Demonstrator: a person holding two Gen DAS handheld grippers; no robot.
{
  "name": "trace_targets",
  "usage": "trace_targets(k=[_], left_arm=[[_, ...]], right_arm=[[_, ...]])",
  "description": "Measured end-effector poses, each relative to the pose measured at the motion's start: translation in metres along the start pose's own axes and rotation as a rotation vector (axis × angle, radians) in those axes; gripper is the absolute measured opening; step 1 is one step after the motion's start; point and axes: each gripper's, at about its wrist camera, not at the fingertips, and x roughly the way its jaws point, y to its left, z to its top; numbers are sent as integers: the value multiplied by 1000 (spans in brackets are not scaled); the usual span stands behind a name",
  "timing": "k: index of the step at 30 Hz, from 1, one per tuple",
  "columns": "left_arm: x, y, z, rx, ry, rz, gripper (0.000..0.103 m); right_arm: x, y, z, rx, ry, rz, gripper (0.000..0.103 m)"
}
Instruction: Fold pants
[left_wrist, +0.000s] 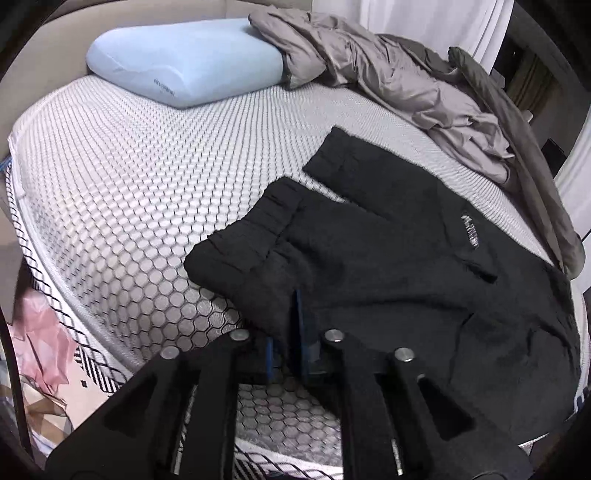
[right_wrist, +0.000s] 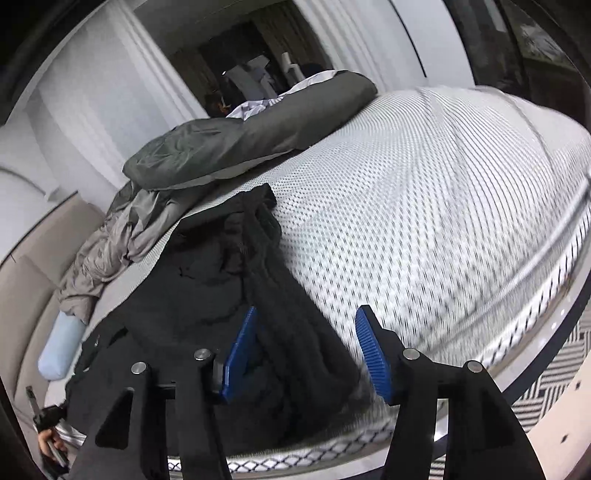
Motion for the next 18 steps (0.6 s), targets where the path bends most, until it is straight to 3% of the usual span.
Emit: trace_targets(k=[3, 4, 5, 7, 12, 15, 17, 18], left_arm=[[-26, -17, 10, -3, -37, -83, 59], [-36, -29, 11, 14, -56, -91, 84], [-43, -37, 12, 31, -74, -90, 97], [-61, -65, 12, 111, -124, -85, 102], [-90, -129, 7, 203, -180, -109, 102], [-91, -163, -10, 250, -188, -118, 102], [-87, -185, -25, 292, -192, -109, 102], [-84, -194, -31, 316, -188, -107, 102]], right_arm=[[13, 22, 28, -80, 20, 15, 70], [21, 31, 36, -97, 32, 24, 73], [29, 37, 47, -116, 46, 39, 75], [55, 51, 68, -136, 79, 61, 83], [137, 75, 110, -178, 198, 55, 84], [188, 79, 128, -187, 265, -7, 84], [215, 79, 135, -159, 320, -3, 81], [229, 78, 137, -142, 373, 13, 69]])
